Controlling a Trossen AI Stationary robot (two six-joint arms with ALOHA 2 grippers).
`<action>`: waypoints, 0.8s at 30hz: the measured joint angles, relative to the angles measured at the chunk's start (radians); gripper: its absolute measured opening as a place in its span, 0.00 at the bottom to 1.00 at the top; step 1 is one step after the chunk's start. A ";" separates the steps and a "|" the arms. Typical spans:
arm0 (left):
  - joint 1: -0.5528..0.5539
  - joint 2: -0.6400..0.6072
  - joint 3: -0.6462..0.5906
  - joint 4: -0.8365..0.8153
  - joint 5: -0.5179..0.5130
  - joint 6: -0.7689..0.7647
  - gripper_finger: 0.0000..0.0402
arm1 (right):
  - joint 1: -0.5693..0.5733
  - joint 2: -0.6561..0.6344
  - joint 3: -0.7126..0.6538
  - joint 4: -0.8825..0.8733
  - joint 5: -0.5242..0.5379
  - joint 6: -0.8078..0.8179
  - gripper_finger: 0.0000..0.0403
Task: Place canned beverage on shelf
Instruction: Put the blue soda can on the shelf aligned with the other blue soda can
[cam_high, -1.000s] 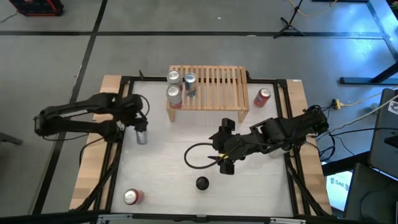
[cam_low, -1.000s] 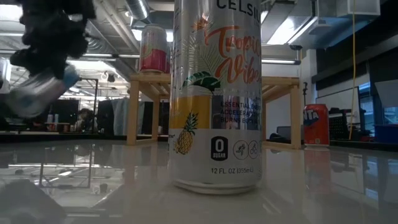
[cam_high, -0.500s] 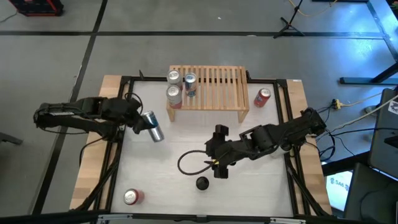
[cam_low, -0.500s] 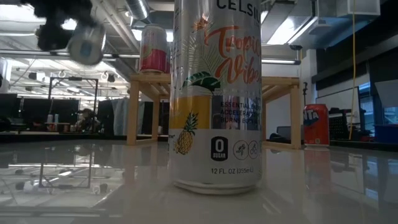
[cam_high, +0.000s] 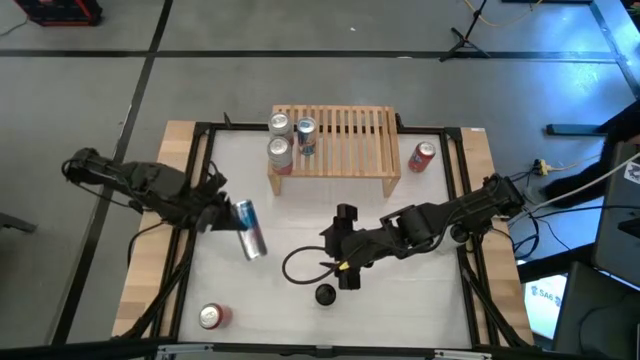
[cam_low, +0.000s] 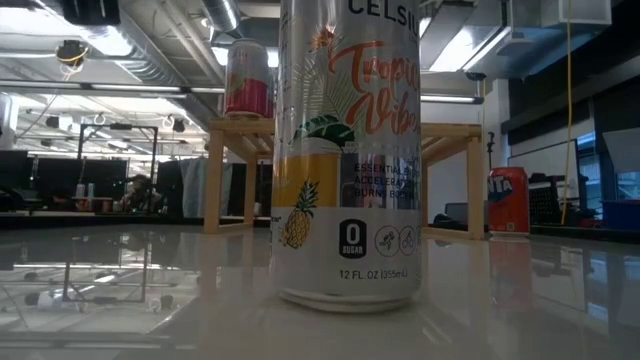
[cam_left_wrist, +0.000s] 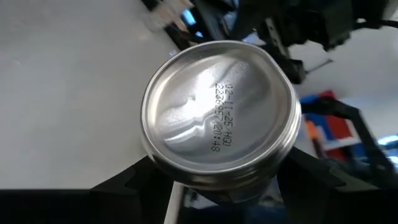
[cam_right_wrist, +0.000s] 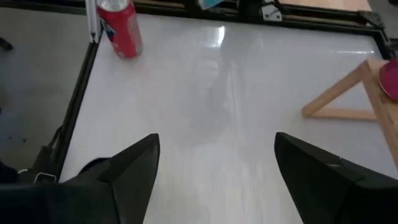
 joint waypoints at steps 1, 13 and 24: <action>-0.017 0.005 0.000 0.012 -0.001 -0.018 0.57 | 0.000 0.002 0.000 0.007 -0.002 -0.001 0.76; -0.119 0.130 0.000 0.171 0.038 -0.187 0.57 | -0.008 0.006 0.001 0.177 0.105 -0.338 0.76; -0.120 0.275 0.000 0.482 0.131 -0.339 0.57 | -0.020 0.096 0.001 0.489 0.106 -1.064 0.76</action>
